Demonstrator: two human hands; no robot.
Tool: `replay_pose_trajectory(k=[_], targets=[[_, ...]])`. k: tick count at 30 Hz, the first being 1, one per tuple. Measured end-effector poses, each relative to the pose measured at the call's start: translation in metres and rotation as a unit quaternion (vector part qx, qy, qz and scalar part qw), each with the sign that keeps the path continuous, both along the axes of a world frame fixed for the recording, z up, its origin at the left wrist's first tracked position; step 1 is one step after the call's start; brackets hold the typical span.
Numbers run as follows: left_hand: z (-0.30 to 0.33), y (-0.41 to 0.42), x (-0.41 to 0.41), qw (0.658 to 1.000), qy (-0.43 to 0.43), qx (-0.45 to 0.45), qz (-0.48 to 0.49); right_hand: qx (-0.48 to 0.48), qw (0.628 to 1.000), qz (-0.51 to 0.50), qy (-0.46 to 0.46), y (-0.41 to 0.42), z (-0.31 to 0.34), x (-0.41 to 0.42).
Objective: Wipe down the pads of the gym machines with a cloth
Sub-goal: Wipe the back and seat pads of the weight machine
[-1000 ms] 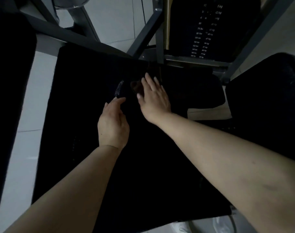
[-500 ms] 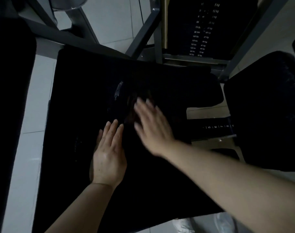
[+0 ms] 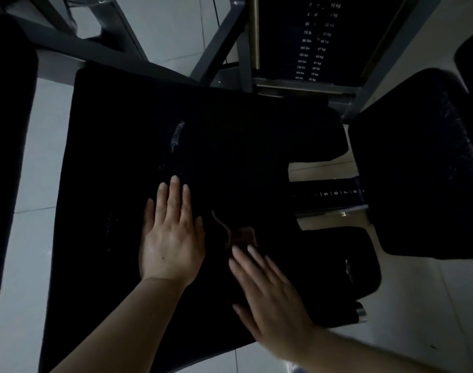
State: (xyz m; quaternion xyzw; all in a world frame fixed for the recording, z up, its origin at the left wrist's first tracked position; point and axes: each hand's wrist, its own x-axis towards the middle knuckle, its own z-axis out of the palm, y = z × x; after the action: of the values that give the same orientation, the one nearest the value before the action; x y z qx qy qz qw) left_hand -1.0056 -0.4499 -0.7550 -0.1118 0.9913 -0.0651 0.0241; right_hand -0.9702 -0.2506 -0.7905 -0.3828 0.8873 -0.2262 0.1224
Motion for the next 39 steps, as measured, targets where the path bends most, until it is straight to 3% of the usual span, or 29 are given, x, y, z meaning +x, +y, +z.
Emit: replay_pose_trajectory(k=[3,6,9,13,18,22,26,28,32,36,39], targets=[[-0.001,0.001,0.0,1.0,-0.002,-0.009,0.003,-0.039,0.996,-0.077,0.012,-0.042,-0.006,-0.082],[0.0,0.0,-0.001,1.0,-0.004,-0.011,0.006,-0.02,0.985,-0.17,-0.017,-0.077,-0.006,-0.183],[0.0,0.0,-0.001,1.0,0.002,-0.008,0.006,-0.018,0.979,-0.2,-0.038,-0.085,-0.007,-0.235],[-0.001,0.001,0.0,1.0,0.008,-0.002,0.004,-0.045,0.978,-0.201,0.01,-0.047,-0.015,-0.151],[-0.001,0.001,0.0,1.0,0.004,-0.004,0.001,-0.003,0.998,-0.067,-0.019,0.047,-0.012,0.015],[0.0,0.002,0.0,1.0,0.004,-0.007,0.001,-0.013,0.998,-0.06,0.004,0.021,-0.018,-0.049],[-0.001,0.001,0.0,1.0,0.004,-0.008,0.003,-0.036,0.974,-0.219,-0.041,-0.035,-0.021,-0.185],[-0.002,0.0,-0.001,1.0,0.007,-0.008,0.002,-0.046,0.962,-0.266,-0.05,-0.045,-0.022,-0.212],[-0.002,0.001,0.001,1.0,0.017,0.009,0.003,-0.076,0.962,-0.26,-0.034,-0.025,-0.026,-0.148],[-0.002,0.0,0.0,0.999,0.029,0.013,0.0,-0.007,0.994,-0.11,-0.018,0.019,-0.011,-0.02],[0.0,0.001,0.0,0.999,0.032,0.018,-0.003,0.017,0.999,-0.023,-0.023,0.028,-0.008,-0.003]])
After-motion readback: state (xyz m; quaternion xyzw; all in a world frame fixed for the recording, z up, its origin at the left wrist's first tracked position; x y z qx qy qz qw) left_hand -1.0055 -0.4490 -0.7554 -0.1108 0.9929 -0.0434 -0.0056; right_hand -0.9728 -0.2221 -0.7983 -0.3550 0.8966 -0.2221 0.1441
